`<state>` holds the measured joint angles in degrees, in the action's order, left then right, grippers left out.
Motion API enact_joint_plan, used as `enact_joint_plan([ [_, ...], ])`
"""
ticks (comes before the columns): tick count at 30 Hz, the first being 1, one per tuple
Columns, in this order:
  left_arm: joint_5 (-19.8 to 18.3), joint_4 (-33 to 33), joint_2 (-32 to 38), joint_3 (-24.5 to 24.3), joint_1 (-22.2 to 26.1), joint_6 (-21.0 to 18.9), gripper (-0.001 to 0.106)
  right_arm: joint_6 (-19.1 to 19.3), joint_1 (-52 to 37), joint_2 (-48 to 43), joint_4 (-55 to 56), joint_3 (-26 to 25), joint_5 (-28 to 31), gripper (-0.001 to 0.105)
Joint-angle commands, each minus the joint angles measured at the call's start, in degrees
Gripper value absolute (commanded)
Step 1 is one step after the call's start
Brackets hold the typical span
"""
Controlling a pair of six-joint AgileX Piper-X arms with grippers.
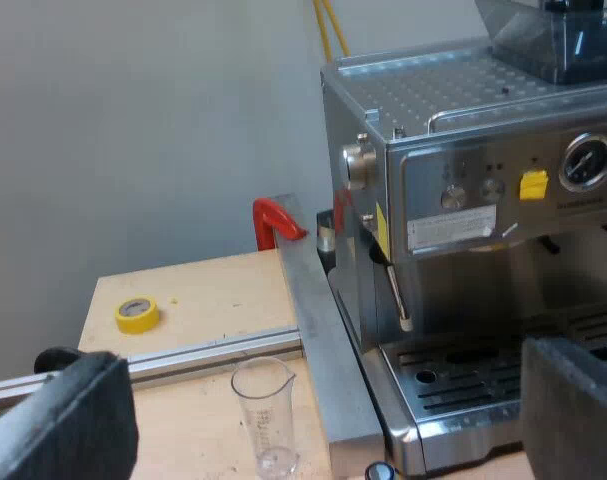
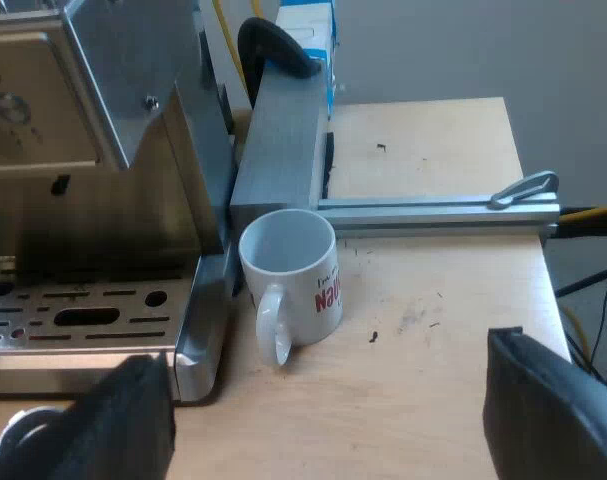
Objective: Grind coffee beans and then tamp
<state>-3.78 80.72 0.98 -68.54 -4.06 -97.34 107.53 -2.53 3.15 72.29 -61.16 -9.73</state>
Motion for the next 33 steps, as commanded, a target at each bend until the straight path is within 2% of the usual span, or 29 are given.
enact_joint_plan([
  [1, 0.9, 1.8, 4.2, -0.2, 0.0, 0.0, 0.079, 0.8, 0.0, -3.6, -0.1, 1.6, -0.1, 0.066],
  [3, 2.5, 4.1, 5.5, -0.1, 0.0, 0.0, 0.079, 0.8, 0.0, -6.7, -0.1, 3.5, 0.6, 0.066],
  [6, 4.6, 6.4, 7.0, 0.5, 0.0, 0.4, 0.079, 0.8, 0.1, -6.1, 2.2, 3.7, 1.2, 0.066],
  [9, 7.4, 8.7, 8.2, 1.7, 0.0, 0.4, 0.079, 0.8, 0.1, -6.4, -1.2, 6.0, 0.4, 0.066],
  [13, 10.6, 7.4, 8.1, 3.5, 0.0, 0.4, 0.079, 0.7, 0.1, -6.4, -5.1, 8.1, 0.4, 0.066],
  [18, 11.8, 2.1, 7.9, 8.3, 0.0, 0.0, 0.079, 0.7, 0.1, -6.2, -9.7, 12.1, 0.4, 0.066],
  [19, 11.8, -1.0, 7.9, 11.0, 0.0, -0.4, 0.079, 0.7, 0.1, -6.2, -12.3, 15.0, 0.4, 0.066],
  [21, 11.8, -5.5, 7.9, 15.2, 0.0, -1.3, 0.079, 0.7, 0.1, -6.2, -13.5, 17.6, 0.7, 0.066],
  [22, 11.8, -6.2, 7.9, 16.0, 0.0, -1.8, 0.079, 0.7, 0.1, -6.2, -13.5, 18.3, 0.7, 0.066],
  [26, 11.8, -13.8, 7.8, 23.8, 0.0, -3.3, 0.079, 0.7, 0.1, -6.1, -13.5, 22.5, 0.5, 0.066],
  [33, 11.8, -19.8, 7.8, 32.8, 0.0, -3.1, 0.079, 0.7, 0.1, -6.1, -13.4, 28.8, 0.5, 0.066],
])
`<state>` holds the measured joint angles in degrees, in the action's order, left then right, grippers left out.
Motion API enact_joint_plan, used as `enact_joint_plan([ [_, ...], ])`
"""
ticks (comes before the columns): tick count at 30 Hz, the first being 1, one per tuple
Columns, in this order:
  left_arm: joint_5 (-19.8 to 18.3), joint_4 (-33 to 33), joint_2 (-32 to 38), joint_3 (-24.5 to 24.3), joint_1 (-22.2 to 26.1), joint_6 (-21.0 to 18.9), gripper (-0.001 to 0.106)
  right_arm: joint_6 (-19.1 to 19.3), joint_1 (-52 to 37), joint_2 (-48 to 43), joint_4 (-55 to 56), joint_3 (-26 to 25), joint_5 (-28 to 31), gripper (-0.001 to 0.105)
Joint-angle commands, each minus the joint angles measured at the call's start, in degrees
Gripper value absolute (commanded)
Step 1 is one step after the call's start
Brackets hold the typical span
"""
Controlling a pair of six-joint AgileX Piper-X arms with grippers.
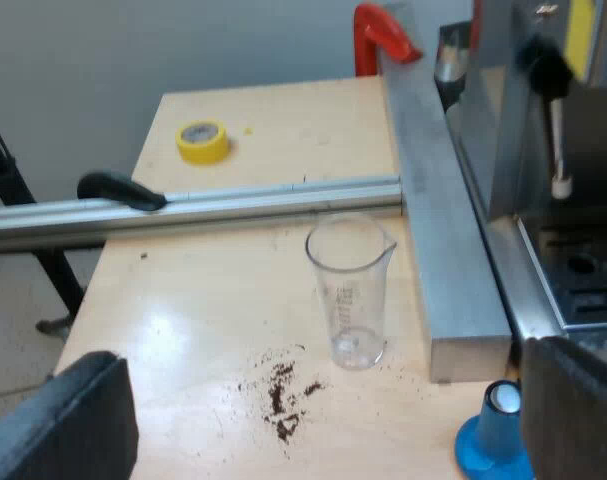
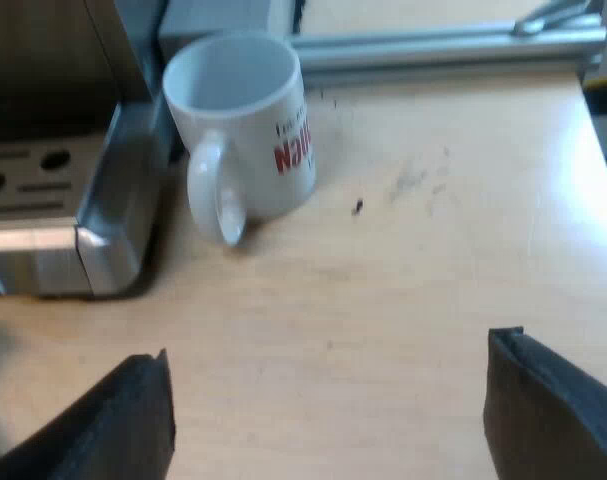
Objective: Grind coffee beans and then tamp
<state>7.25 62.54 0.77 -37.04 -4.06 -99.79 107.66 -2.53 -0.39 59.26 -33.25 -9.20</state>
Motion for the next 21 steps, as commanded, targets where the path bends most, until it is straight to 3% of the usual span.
enact_joint_plan([
  [1, 0.8, -1.8, 7.9, 3.7, 0.0, -0.7, 0.079, 0.6, 0.1, -2.6, -0.4, 1.3, 0.0, 0.066],
  [5, 0.7, -2.2, 7.9, 6.6, 0.0, -0.7, 0.079, 0.6, 0.1, -2.6, -1.0, 3.5, 0.0, 0.066],
  [21, 0.2, -5.6, 7.9, 8.4, 0.0, 0.5, 0.079, 0.6, 0.1, -2.6, -1.1, 3.5, 0.1, 0.066],
])
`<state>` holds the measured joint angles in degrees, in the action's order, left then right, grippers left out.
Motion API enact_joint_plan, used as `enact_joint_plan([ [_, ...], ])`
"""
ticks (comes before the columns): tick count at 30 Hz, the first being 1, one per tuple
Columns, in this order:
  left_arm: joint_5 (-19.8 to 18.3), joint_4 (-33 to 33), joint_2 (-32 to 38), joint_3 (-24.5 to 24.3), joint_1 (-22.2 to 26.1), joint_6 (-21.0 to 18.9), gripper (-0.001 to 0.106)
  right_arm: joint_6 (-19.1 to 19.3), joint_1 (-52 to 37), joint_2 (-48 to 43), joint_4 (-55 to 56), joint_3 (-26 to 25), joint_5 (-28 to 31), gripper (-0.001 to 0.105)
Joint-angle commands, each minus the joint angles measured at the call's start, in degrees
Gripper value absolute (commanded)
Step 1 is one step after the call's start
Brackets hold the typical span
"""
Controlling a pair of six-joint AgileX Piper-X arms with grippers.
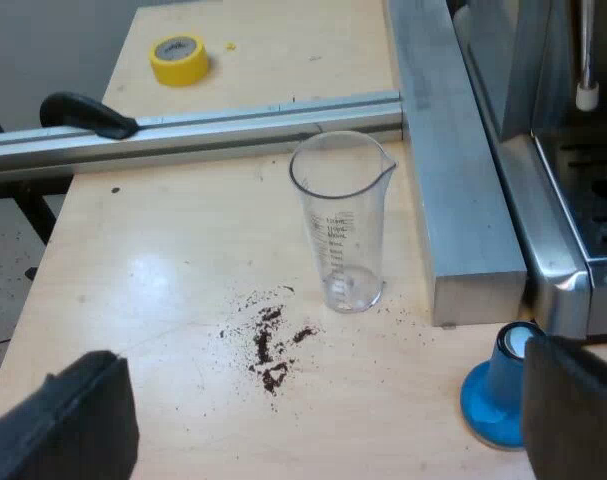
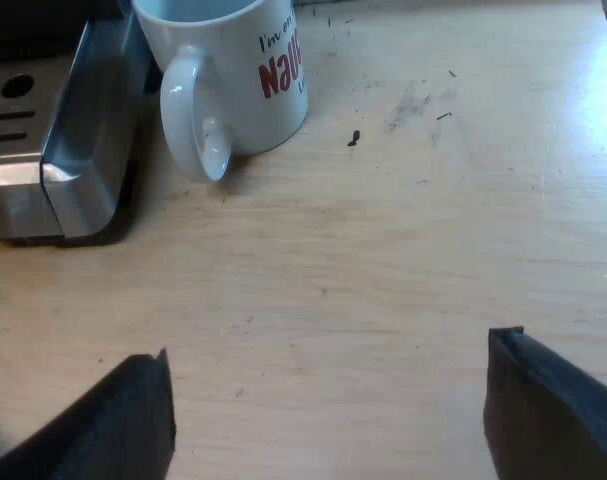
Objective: Grind coffee beans and then tamp
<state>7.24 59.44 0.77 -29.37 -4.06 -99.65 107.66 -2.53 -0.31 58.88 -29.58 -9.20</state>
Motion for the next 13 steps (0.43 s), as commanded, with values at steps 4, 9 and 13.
enact_joint_plan([
  [4, 0.2, -2.7, 7.9, 0.8, 0.0, 1.4, 0.079, 0.6, 0.1, -2.6, -0.7, -0.2, 0.1, 0.066],
  [9, 0.2, -2.7, 8.0, 0.8, 0.0, 1.4, 0.079, 0.6, 0.1, -2.6, -0.7, -0.2, 0.1, 0.066],
  [13, 0.2, -2.7, 8.0, 0.8, 0.0, 1.4, 0.079, 0.6, 0.1, -2.6, -0.7, -0.2, 0.1, 0.066],
])
